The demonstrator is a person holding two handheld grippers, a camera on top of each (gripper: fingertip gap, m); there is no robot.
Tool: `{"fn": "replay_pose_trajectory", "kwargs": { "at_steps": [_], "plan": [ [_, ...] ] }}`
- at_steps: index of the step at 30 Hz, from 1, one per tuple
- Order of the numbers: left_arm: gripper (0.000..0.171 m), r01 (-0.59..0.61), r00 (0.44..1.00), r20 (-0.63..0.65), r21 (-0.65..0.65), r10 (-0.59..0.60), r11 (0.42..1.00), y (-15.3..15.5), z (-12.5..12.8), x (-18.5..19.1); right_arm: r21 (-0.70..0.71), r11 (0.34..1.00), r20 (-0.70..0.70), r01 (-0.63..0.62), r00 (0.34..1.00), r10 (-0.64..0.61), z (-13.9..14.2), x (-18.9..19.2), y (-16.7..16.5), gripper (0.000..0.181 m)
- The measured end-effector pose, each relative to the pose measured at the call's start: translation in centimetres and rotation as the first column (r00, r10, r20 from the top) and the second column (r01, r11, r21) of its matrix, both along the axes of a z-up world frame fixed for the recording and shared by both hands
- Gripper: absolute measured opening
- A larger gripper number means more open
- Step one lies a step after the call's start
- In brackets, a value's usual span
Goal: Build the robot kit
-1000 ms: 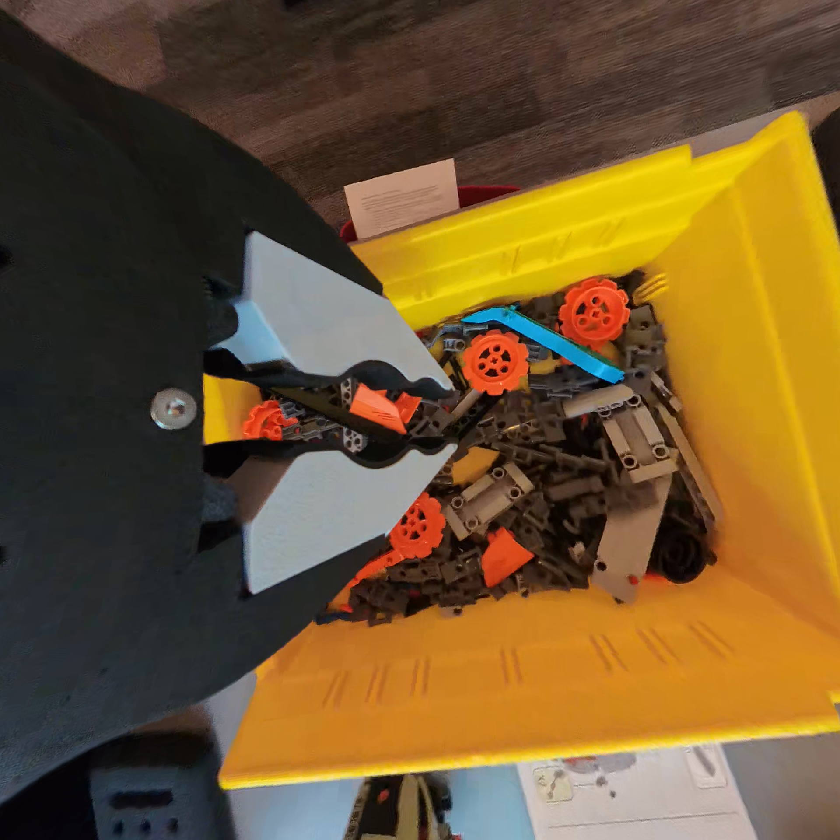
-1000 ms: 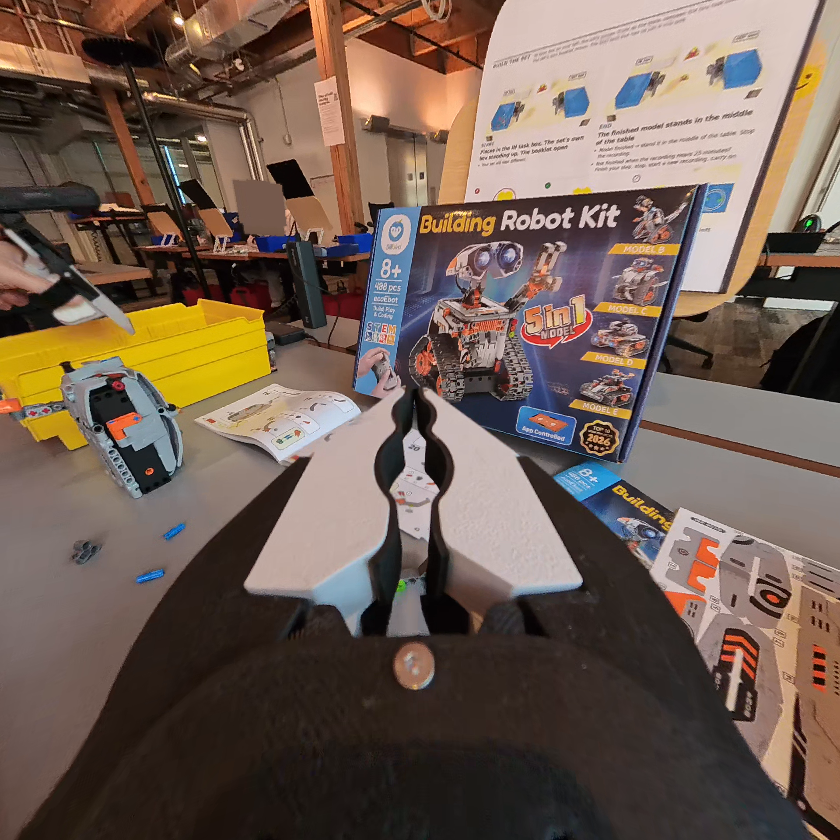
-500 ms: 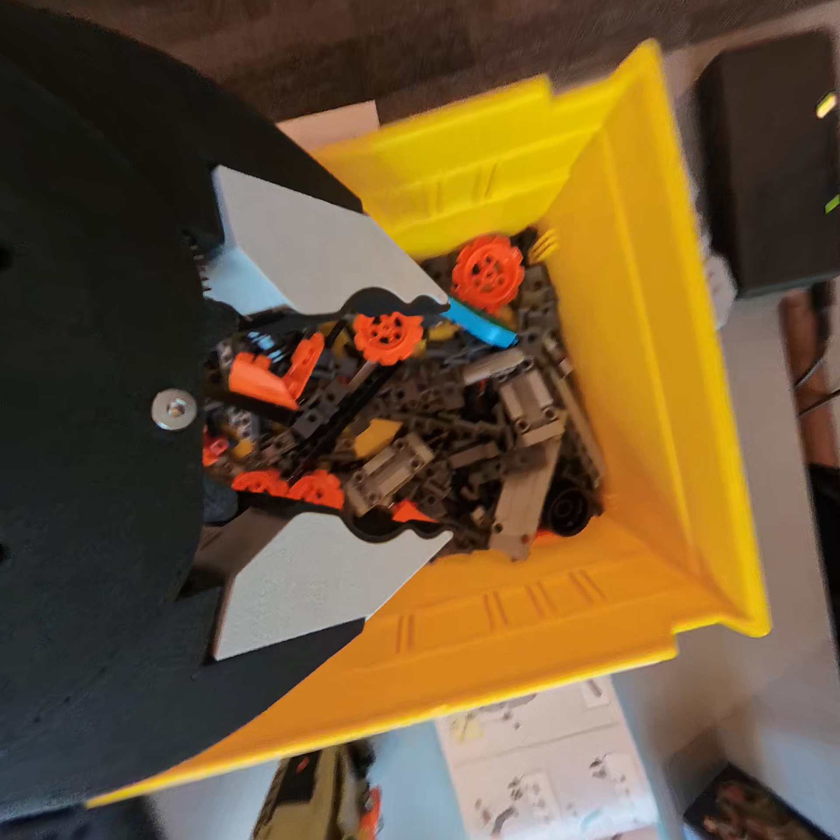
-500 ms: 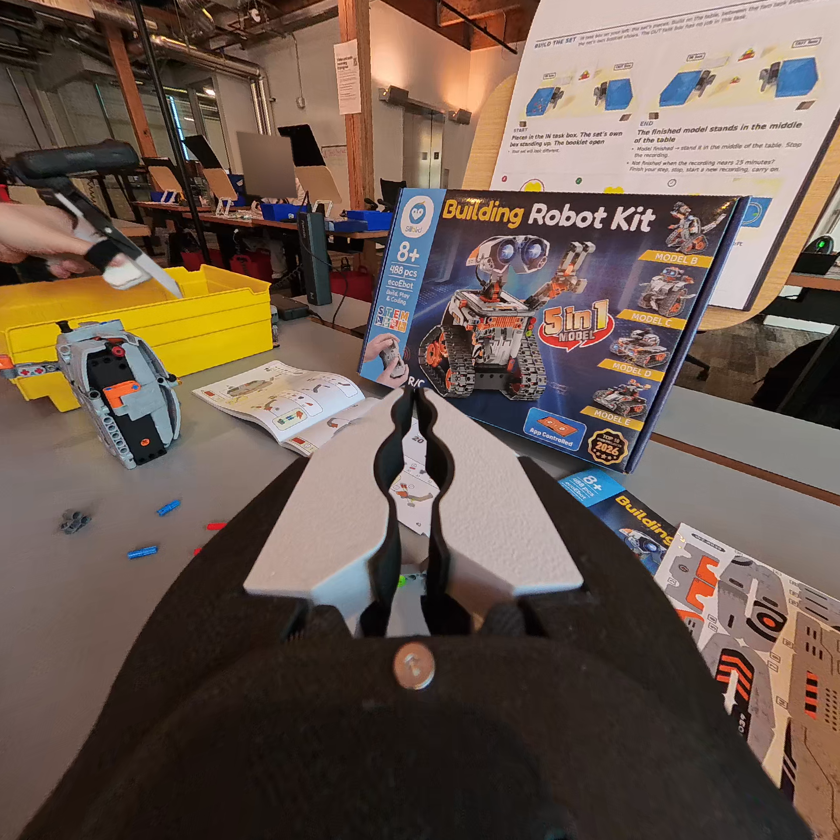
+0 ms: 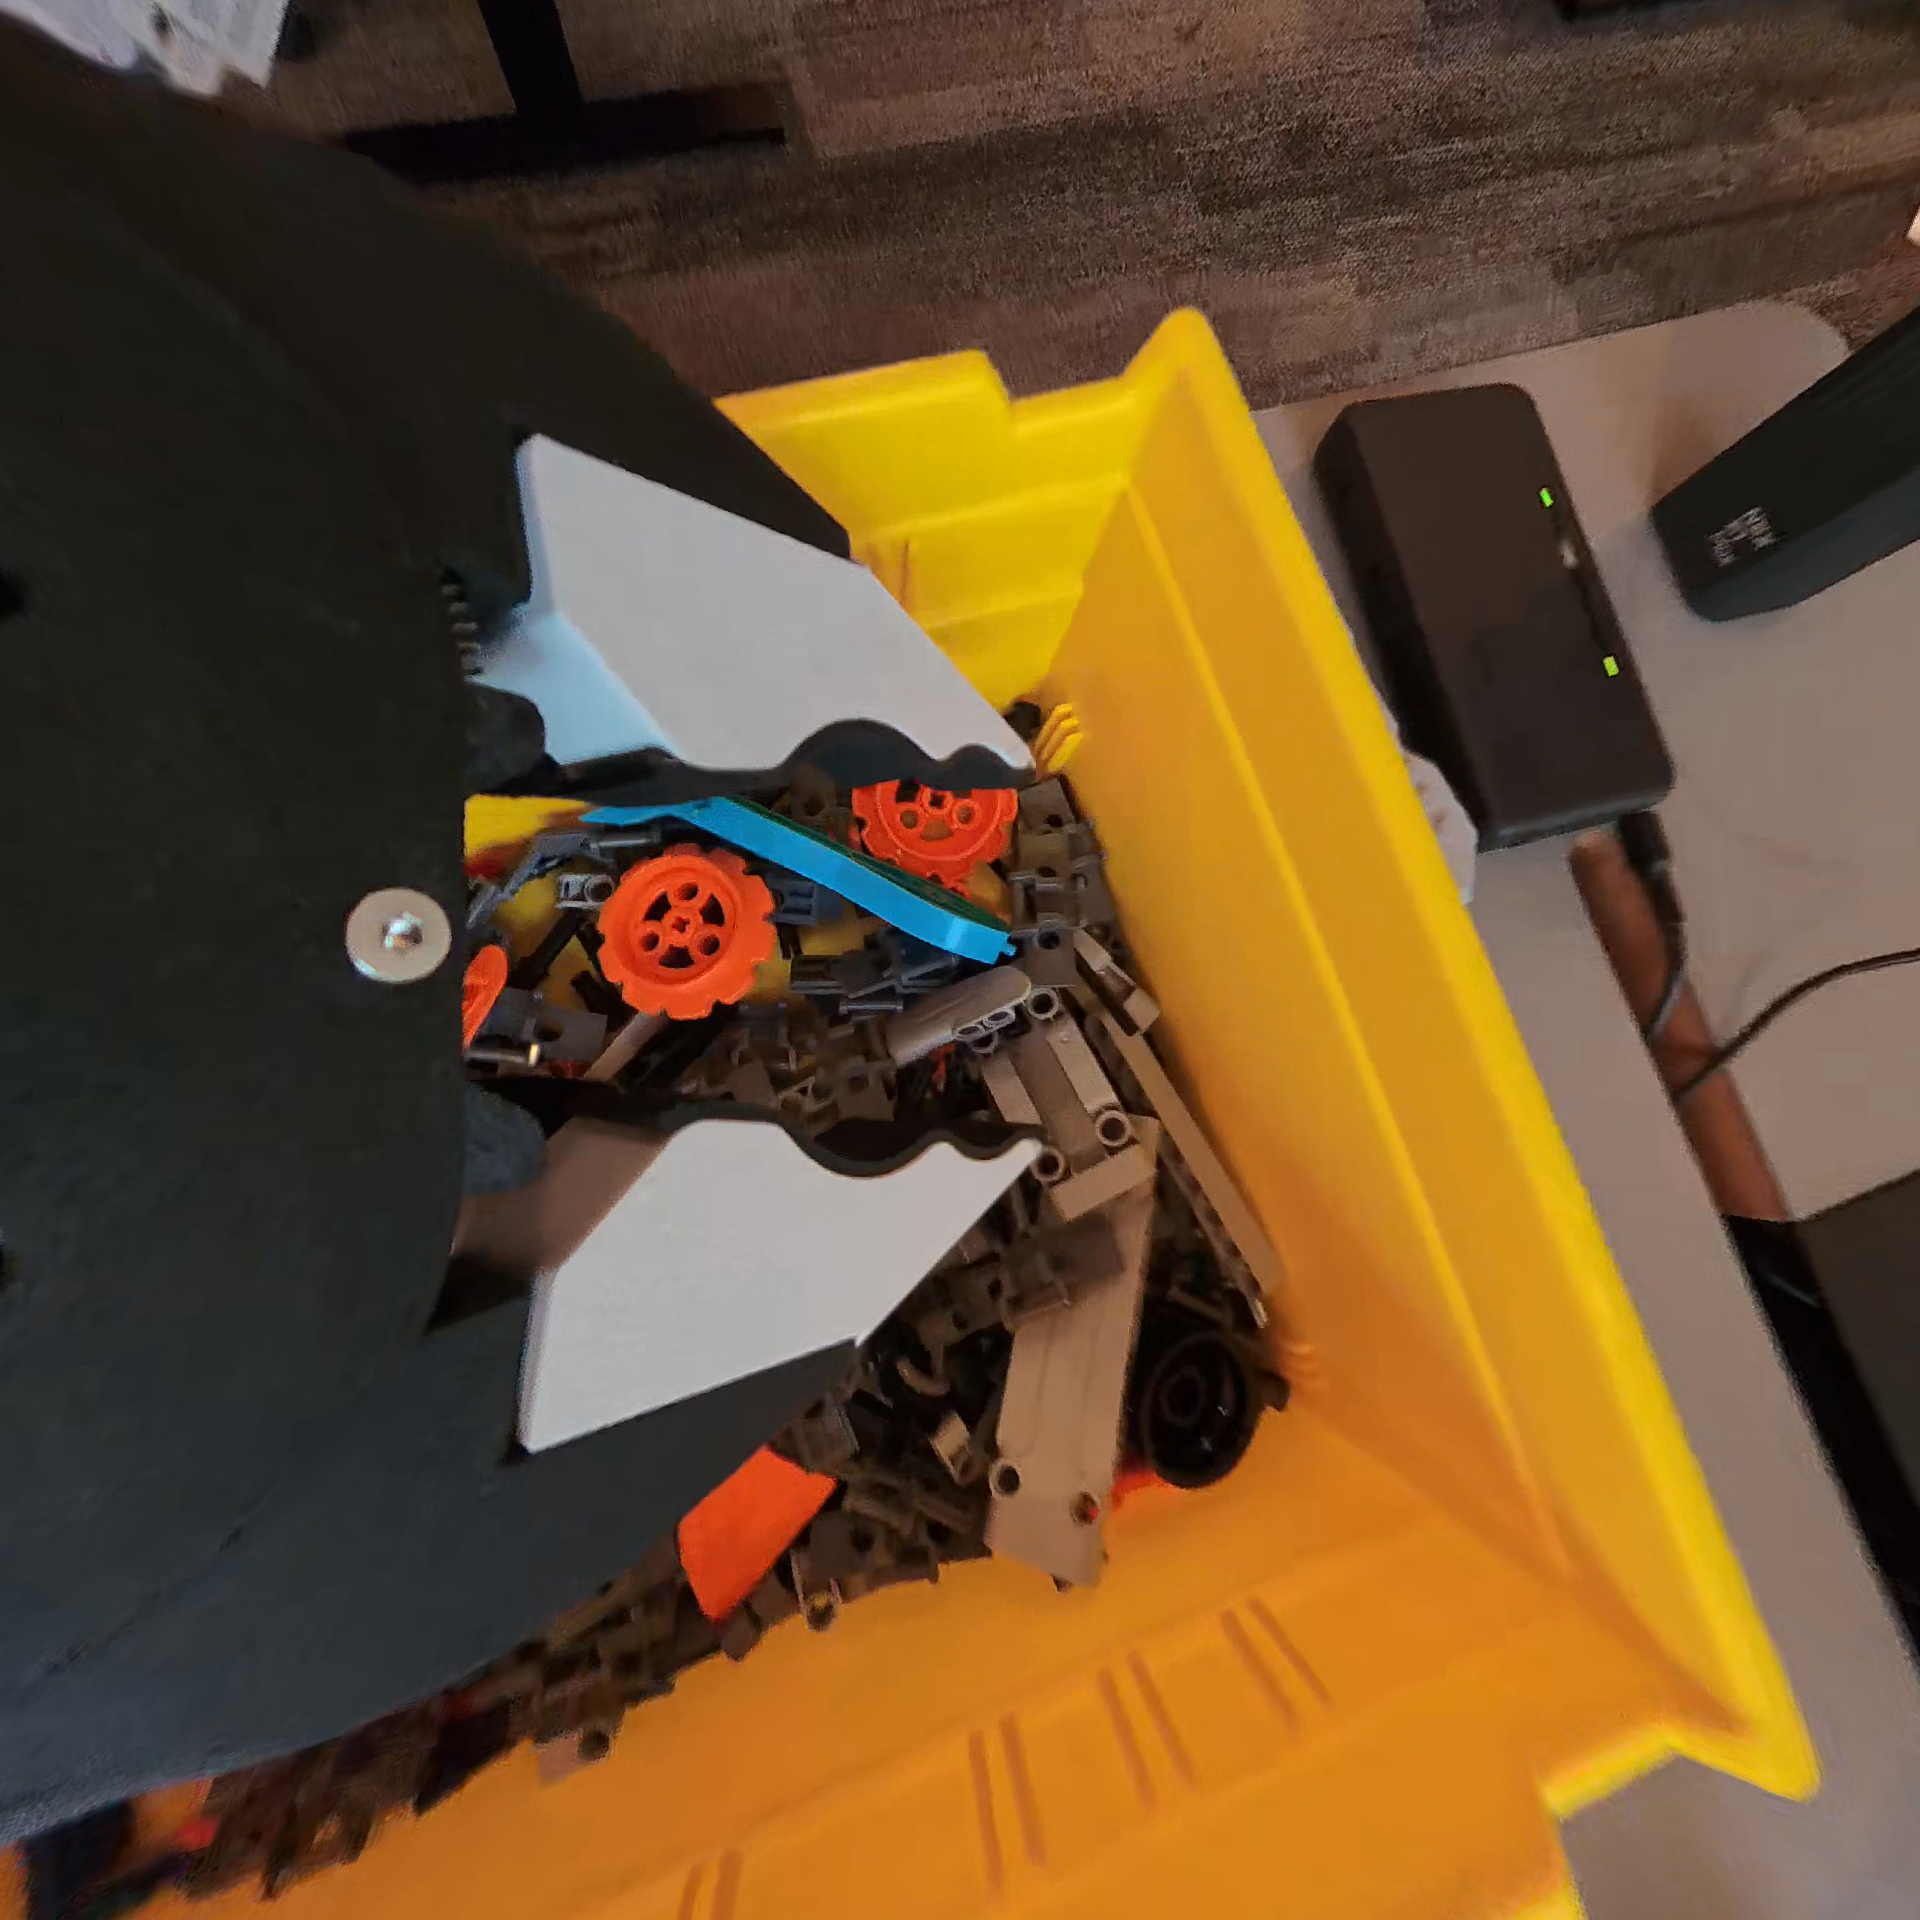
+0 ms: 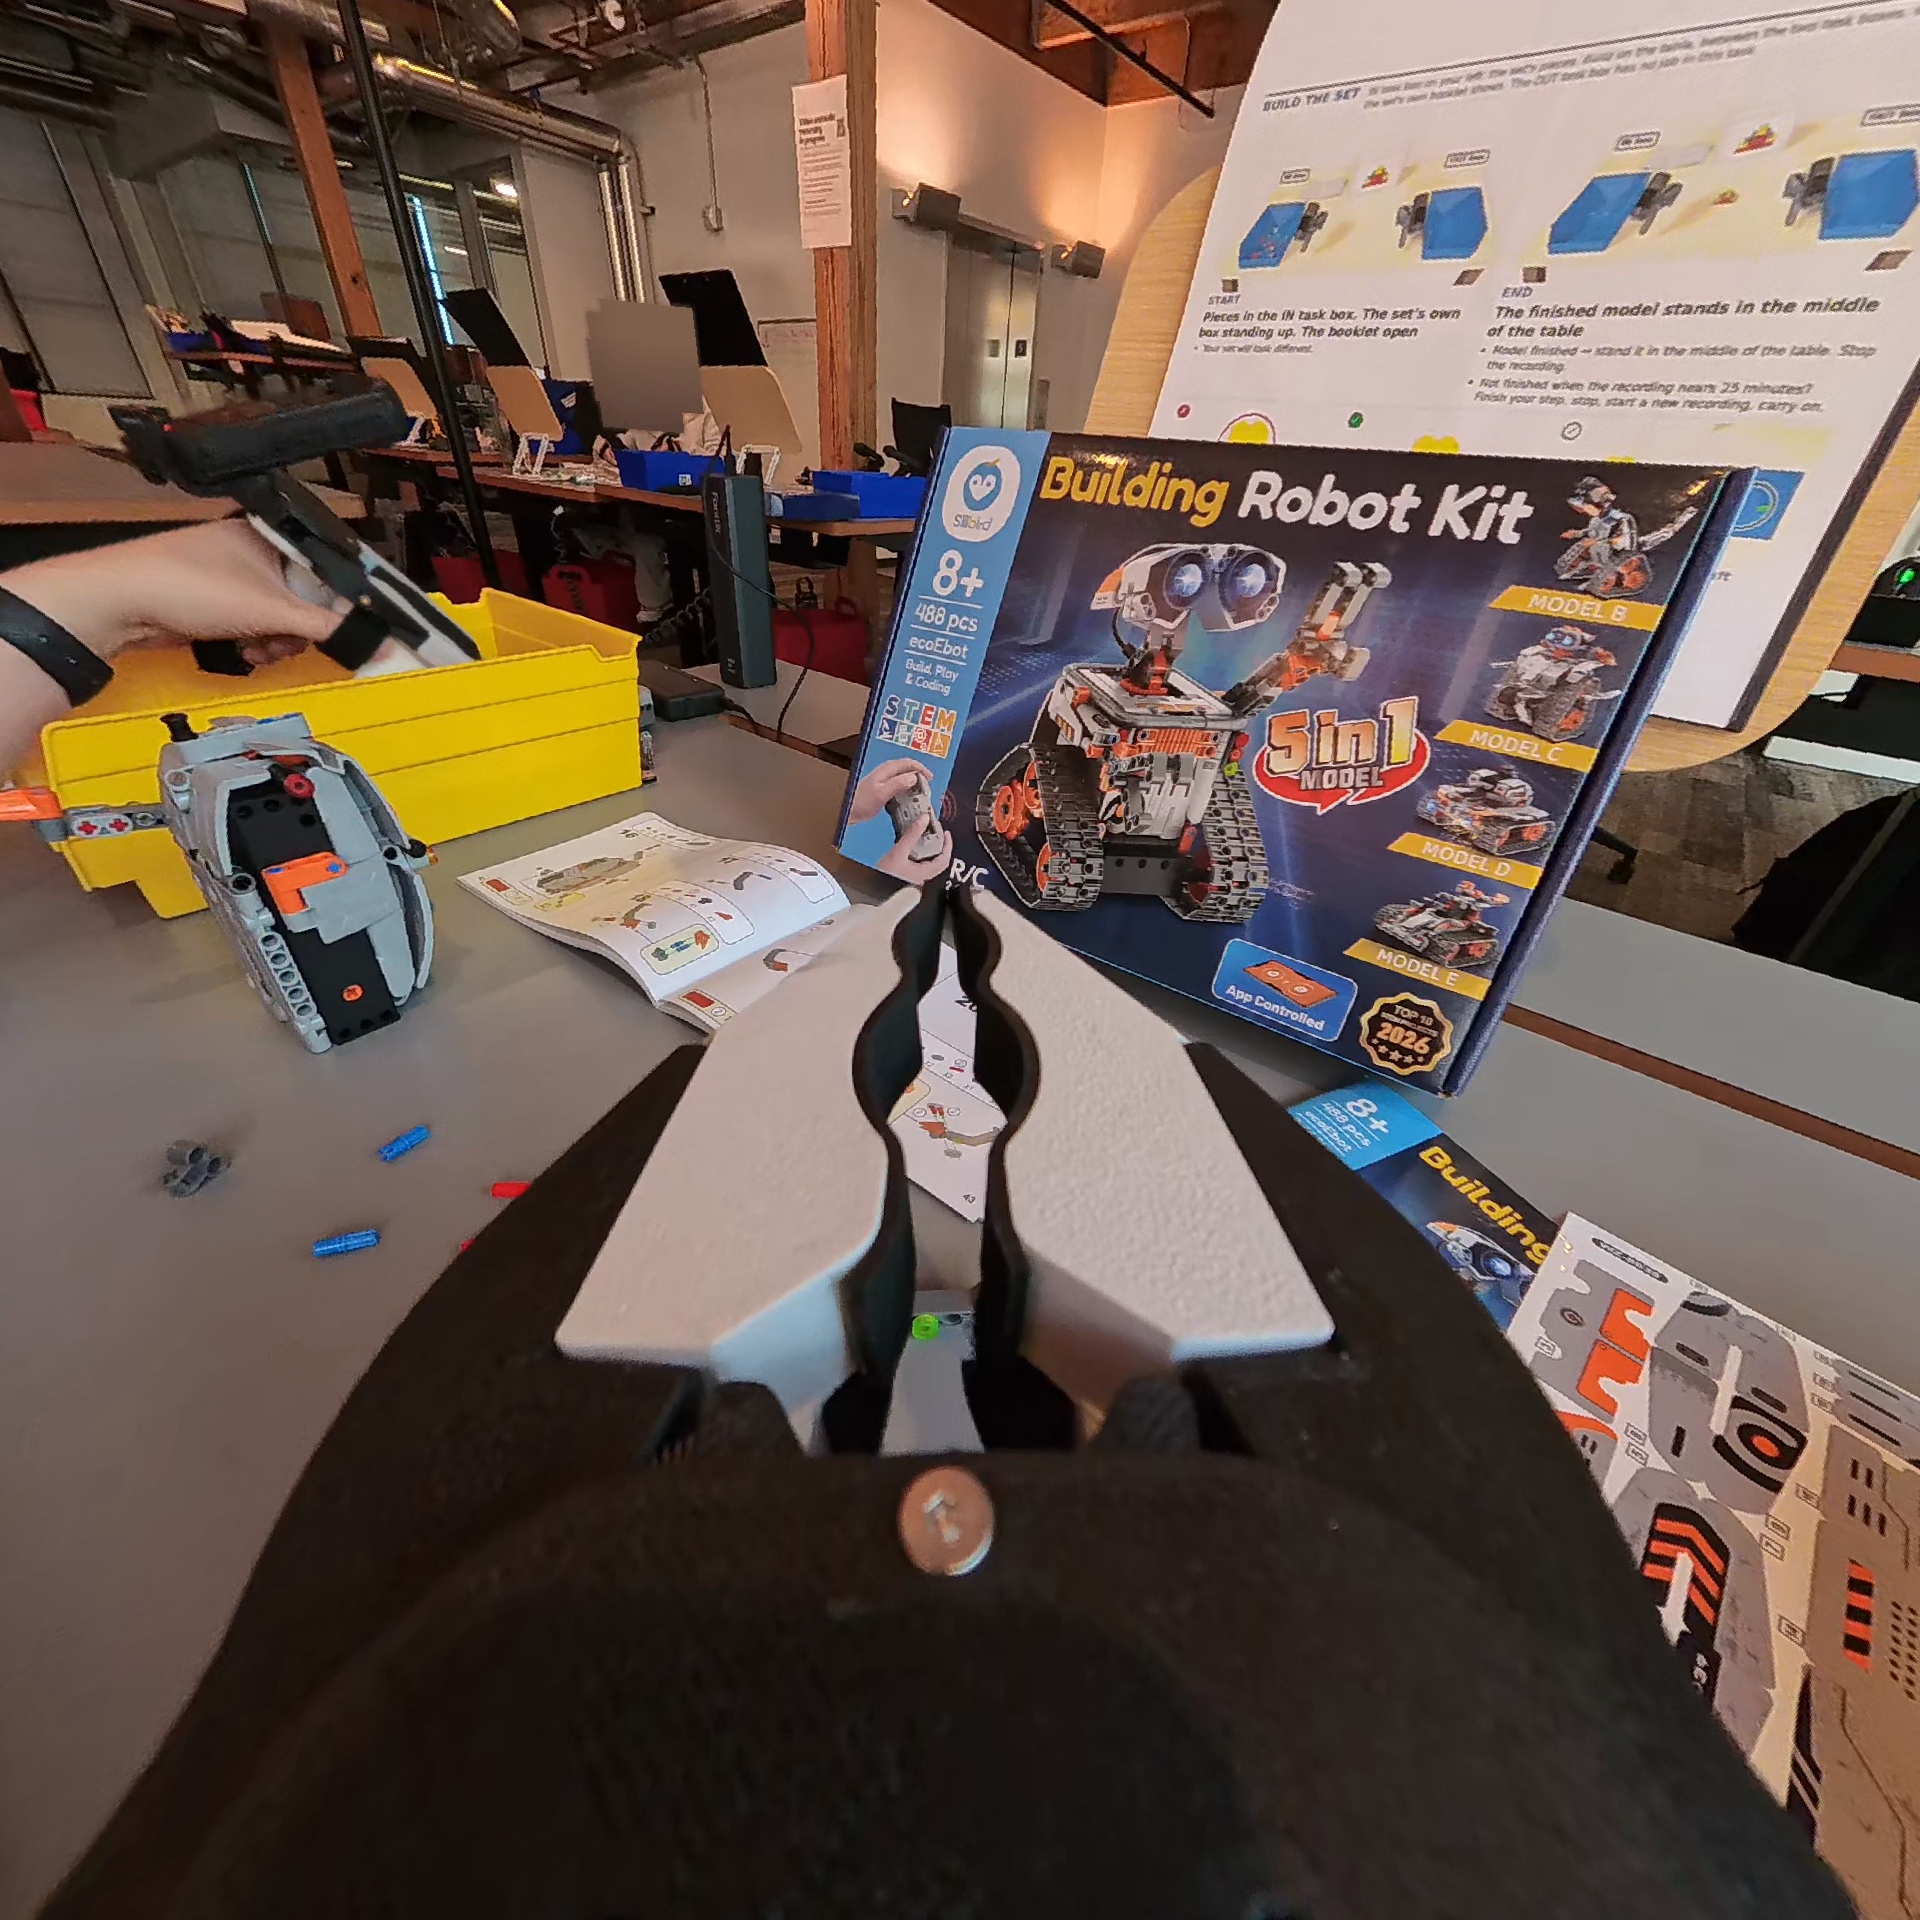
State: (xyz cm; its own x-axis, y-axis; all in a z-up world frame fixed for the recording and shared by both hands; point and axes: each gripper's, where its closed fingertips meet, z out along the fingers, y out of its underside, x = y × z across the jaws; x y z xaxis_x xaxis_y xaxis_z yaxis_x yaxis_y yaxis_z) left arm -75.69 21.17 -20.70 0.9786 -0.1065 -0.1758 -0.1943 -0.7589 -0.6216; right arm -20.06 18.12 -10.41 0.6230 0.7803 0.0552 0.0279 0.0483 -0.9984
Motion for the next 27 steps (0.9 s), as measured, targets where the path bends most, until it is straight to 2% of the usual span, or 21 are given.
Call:
{"fn": "replay_pose_trajectory", "kwargs": {
  "at_steps": [5, 6, 8, 10, 11, 15, 19, 23, 25, 27],
  "plan": [
    [0.056, -0.020, 0.986, -0.166, -0.092, 0.005, 0.996, -0.2, -2.5, -1.6, 0.005, 1.000, 0.014, -0.003, 1.000, 0.003, 0.0, -0.2, -0.2, 0.001],
    [0.049, -0.016, 0.984, -0.180, -0.107, -0.003, 0.994, -0.4, -2.7, -1.7, 0.005, 1.000, 0.016, -0.002, 1.000, 0.002, 0.0, -0.2, -0.2, 0.002],
    [0.024, -0.006, 0.980, -0.196, -0.173, -0.028, 0.985, -1.3, -3.4, -1.9, 0.007, 1.000, 0.019, 0.001, 1.000, -0.001, 0.0, -0.2, -0.2, 0.002],
    [0.014, 0.021, 0.977, -0.204, -0.225, -0.068, 0.974, -2.3, -3.8, -1.9, 0.007, 1.000, 0.023, 0.008, 1.000, -0.008, -0.1, -0.1, -0.1, 0.002],
    [0.010, 0.040, 0.978, -0.190, -0.244, -0.088, 0.969, -2.8, -3.8, -1.6, 0.006, 1.000, 0.023, 0.006, 1.000, -0.006, -0.1, -0.1, -0.1, 0.002],
    [0.011, 0.054, 0.995, -0.061, -0.397, -0.085, 0.916, -6.4, -4.2, -0.6, 0.010, 1.000, 0.024, -0.001, 1.000, 0.000, 0.1, -0.2, -0.3, 0.002],
    [0.008, 0.021, 0.999, -0.032, -0.521, -0.044, 0.853, -9.9, -4.4, -1.1, 0.012, 1.000, 0.033, -0.004, 0.999, 0.004, 0.0, -0.3, -0.4, 0.002],
    [0.011, 0.019, 0.998, 0.057, -0.496, 0.012, 0.868, -9.9, -3.7, -0.3, 0.010, 1.000, 0.044, -0.006, 0.999, 0.006, -0.2, -0.5, -0.4, 0.002],
    [0.028, 0.016, 0.990, 0.136, -0.390, 0.040, 0.921, -7.7, -2.4, 0.5, 0.012, 1.000, 0.050, -0.005, 0.999, 0.005, -0.3, -0.5, -0.4, 0.002],
    [0.038, 0.047, 0.966, 0.260, -0.218, 0.011, 0.975, -4.7, -0.3, 2.3, 0.011, 1.000, 0.052, -0.004, 0.999, 0.003, -0.3, -0.5, -0.4, 0.002]
  ]
}}
